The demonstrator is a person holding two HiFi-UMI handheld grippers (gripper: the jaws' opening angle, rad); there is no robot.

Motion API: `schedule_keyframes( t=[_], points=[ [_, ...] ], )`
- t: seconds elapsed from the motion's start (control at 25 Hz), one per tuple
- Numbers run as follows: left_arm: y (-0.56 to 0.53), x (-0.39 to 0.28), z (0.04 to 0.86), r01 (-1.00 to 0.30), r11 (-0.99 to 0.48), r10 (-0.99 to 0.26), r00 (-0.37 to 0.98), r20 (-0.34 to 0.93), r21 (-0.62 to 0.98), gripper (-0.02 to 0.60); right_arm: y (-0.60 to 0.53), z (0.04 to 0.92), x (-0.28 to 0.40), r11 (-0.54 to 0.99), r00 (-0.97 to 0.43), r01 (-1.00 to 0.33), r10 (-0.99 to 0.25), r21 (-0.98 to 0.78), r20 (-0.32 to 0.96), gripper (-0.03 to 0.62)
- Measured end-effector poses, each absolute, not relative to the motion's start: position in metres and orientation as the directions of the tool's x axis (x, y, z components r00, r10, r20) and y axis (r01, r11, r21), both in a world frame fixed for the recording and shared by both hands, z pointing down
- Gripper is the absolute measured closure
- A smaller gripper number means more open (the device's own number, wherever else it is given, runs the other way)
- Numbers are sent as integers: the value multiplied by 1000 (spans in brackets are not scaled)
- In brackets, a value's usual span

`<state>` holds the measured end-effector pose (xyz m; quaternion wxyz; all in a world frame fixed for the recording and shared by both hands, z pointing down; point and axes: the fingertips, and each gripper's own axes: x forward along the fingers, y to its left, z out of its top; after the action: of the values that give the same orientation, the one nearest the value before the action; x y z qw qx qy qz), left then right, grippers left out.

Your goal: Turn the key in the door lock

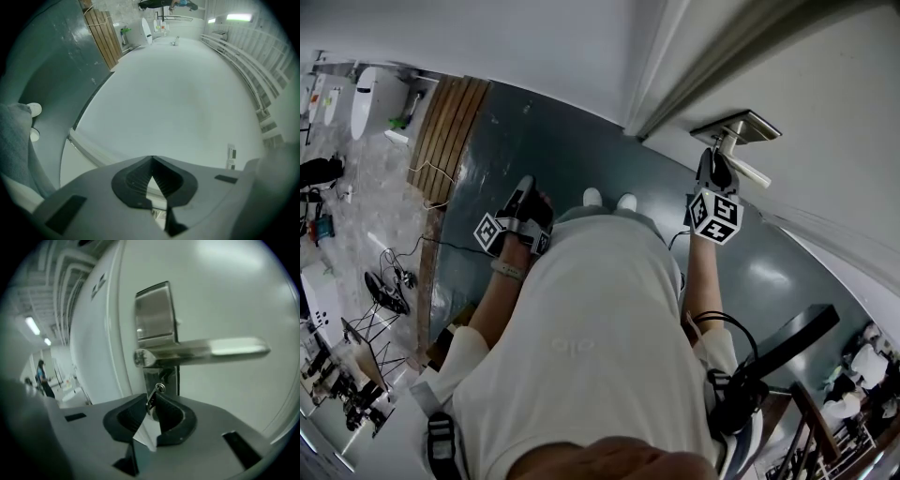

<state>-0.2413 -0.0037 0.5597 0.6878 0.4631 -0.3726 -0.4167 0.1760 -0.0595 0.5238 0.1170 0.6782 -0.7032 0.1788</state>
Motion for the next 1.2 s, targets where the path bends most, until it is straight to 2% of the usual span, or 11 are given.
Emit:
schedule_keyframes(
  t=[0.12,0.2,0.28,0.36,0.64,0.8,0.88,0.96,1.08,1.16,1.2],
  points=[
    [-4,-242,559,229,224,-920,371,128,947,574,-59,522,180,-31,-109,-932,-926,-360,361,523],
    [-3,-242,559,227,225,-919,372,129,947,574,-59,523,182,-56,-145,-843,-934,-535,326,523],
    [-3,-242,560,225,226,-919,373,131,948,574,-58,523,184,-75,-182,-674,-947,-735,263,526],
    [-2,-241,561,226,227,-919,372,131,947,574,-57,526,187,-85,-192,-504,-959,-859,207,530],
    [-2,-238,563,238,236,-919,370,137,942,574,-52,537,193,-87,-187,-90,-977,-992,103,530],
    [-2,-238,564,236,235,-918,373,135,943,574,-53,540,193,-62,-187,30,-981,-998,55,528],
    [-2,-238,564,236,237,-918,373,137,942,574,-54,539,193,-51,-194,14,-980,-999,47,528],
    [-2,-239,564,237,238,-918,372,138,942,574,-55,536,192,-45,-214,-93,-975,-995,64,528],
    [-3,-238,564,236,237,-918,373,137,942,574,-58,529,188,-49,-241,-451,-955,-891,174,514],
    [-3,-238,563,238,236,-918,372,136,942,574,-62,526,186,-61,-211,-697,-935,-715,285,514],
    [-3,-238,563,240,237,-918,372,136,942,574,-63,528,186,-76,-180,-776,-925,-627,334,514]
  ],
)
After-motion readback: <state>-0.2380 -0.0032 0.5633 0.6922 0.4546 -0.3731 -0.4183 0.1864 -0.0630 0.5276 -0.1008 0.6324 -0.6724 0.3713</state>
